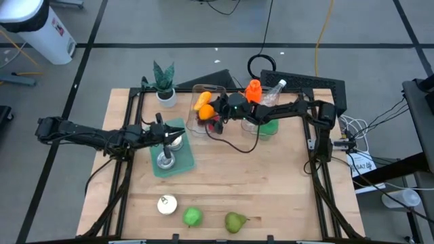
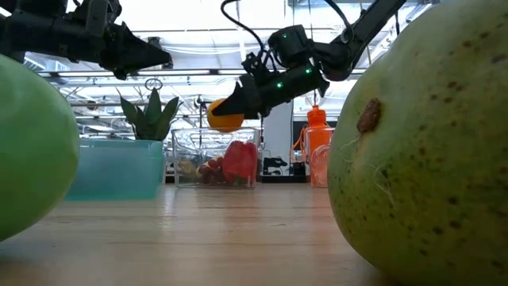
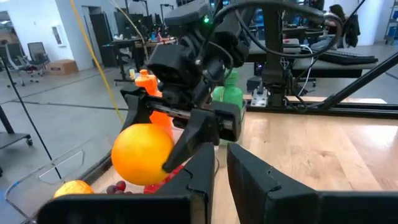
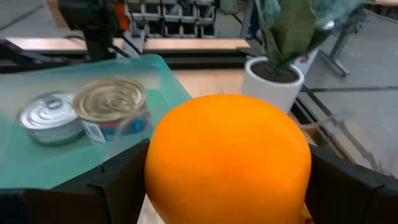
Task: Pick & Place Food Item
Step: Put the orange into the left transparent bin, then put the blue and pink tuna can into the blue bin
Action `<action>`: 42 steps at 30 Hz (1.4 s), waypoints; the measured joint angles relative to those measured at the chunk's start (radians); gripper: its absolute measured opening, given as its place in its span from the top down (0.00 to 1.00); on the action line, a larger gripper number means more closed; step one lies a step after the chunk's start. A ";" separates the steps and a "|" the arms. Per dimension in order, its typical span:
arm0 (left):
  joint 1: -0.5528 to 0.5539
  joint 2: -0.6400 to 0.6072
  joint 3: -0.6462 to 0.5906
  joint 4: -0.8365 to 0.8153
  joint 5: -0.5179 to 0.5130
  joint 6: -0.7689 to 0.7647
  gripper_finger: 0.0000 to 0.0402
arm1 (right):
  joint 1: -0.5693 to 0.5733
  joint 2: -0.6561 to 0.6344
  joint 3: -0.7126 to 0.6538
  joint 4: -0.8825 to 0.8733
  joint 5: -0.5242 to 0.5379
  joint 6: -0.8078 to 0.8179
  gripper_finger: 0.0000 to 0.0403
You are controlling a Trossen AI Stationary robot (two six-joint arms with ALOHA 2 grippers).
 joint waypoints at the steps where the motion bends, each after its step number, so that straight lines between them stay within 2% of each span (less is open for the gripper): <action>1: 0.000 0.000 0.000 0.000 0.000 0.000 0.87 | 0.003 0.000 0.000 0.006 -0.005 0.000 0.17; 4: 0.000 0.000 0.000 0.001 0.000 0.002 0.87 | 0.015 0.001 0.000 0.019 -0.005 -0.026 0.17; 7: 0.000 0.000 0.000 0.001 0.000 0.002 0.87 | 0.028 0.000 0.000 0.023 0.007 -0.137 0.17; 11: 0.000 0.000 0.000 0.001 0.000 -0.005 0.87 | 0.050 0.001 0.000 0.016 0.121 -0.199 0.17; 14: 0.000 0.000 0.000 0.001 0.001 -0.010 0.87 | 0.058 0.000 0.000 0.018 0.157 -0.186 0.17; 22: 0.000 0.000 0.000 0.001 0.002 -0.011 0.87 | 0.058 0.000 0.000 -0.031 0.102 -0.088 0.17; 32: 0.000 0.000 0.000 0.002 0.002 -0.012 0.87 | 0.059 0.000 0.000 -0.023 0.102 -0.164 0.16; 42: 0.000 0.000 0.000 0.002 0.003 -0.013 0.87 | 0.059 0.000 0.000 -0.036 0.103 -0.106 0.02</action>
